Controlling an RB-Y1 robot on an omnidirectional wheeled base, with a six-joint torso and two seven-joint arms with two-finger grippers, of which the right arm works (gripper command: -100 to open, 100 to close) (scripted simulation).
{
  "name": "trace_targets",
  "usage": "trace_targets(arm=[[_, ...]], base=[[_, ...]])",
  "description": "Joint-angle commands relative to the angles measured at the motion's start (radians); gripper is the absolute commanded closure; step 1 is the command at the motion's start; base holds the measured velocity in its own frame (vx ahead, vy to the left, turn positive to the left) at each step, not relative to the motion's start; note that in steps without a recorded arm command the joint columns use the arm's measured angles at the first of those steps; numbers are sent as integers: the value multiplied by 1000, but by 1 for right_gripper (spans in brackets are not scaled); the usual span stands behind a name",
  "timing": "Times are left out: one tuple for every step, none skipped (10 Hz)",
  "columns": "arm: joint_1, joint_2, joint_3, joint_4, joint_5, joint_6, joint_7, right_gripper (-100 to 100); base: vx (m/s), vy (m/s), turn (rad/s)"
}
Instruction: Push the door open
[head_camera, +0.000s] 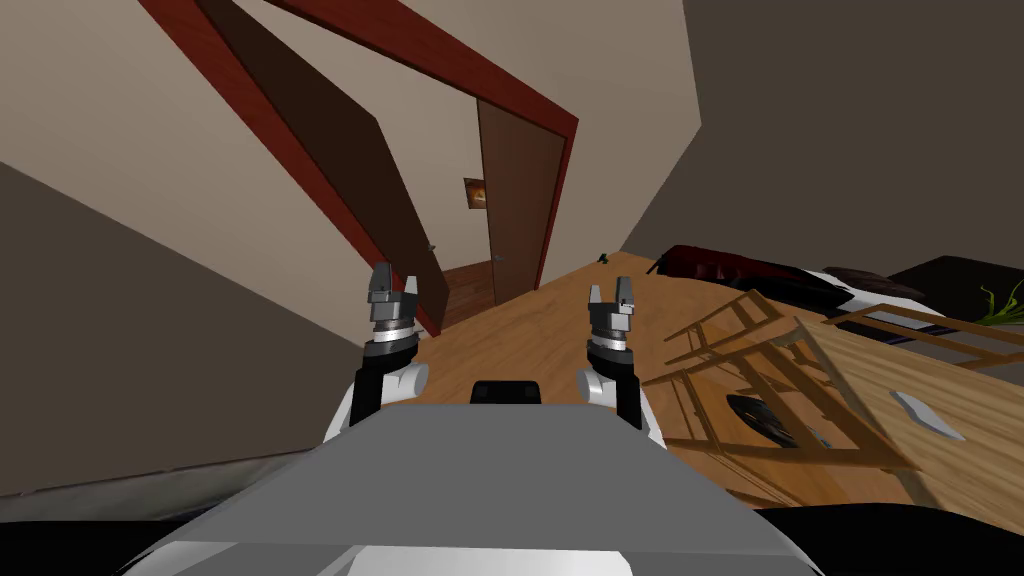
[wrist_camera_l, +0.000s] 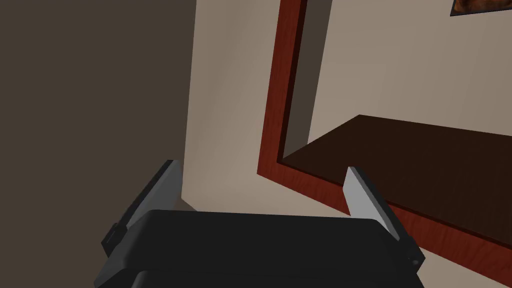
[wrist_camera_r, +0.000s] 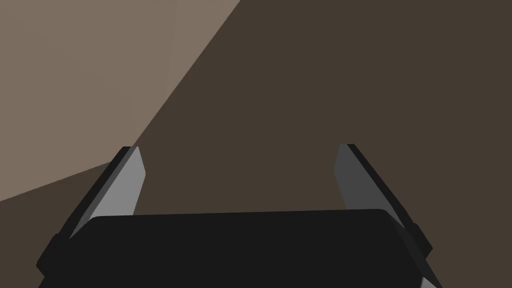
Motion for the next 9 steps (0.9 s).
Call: trace_targets(arm=[[-11, -7, 18, 29, 0, -5, -3, -100], [-20, -12, 32, 51, 0, -8, -5, -100], [-25, -15, 41, 66, 0, -10, -6, -100], [-37, -20, 58, 95, -1, -15, -9, -100], [-45, -23, 71, 116, -1, -18, -11, -100], [-53, -27, 84, 137, -1, -21, -13, -100], [-63, -30, 99, 162, -1, -25, -15, -100], [-68, -32, 107, 175, -1, -27, -16, -100], [-78, -36, 124, 201, -1, -31, -19, -100]], base=[[225, 26, -54], [275, 29, -34], [214, 9, -28], [194, -28, -49], [213, -29, -38], [195, 10, -35], [172, 9, -49], [161, 8, -34], [165, 19, -38]])
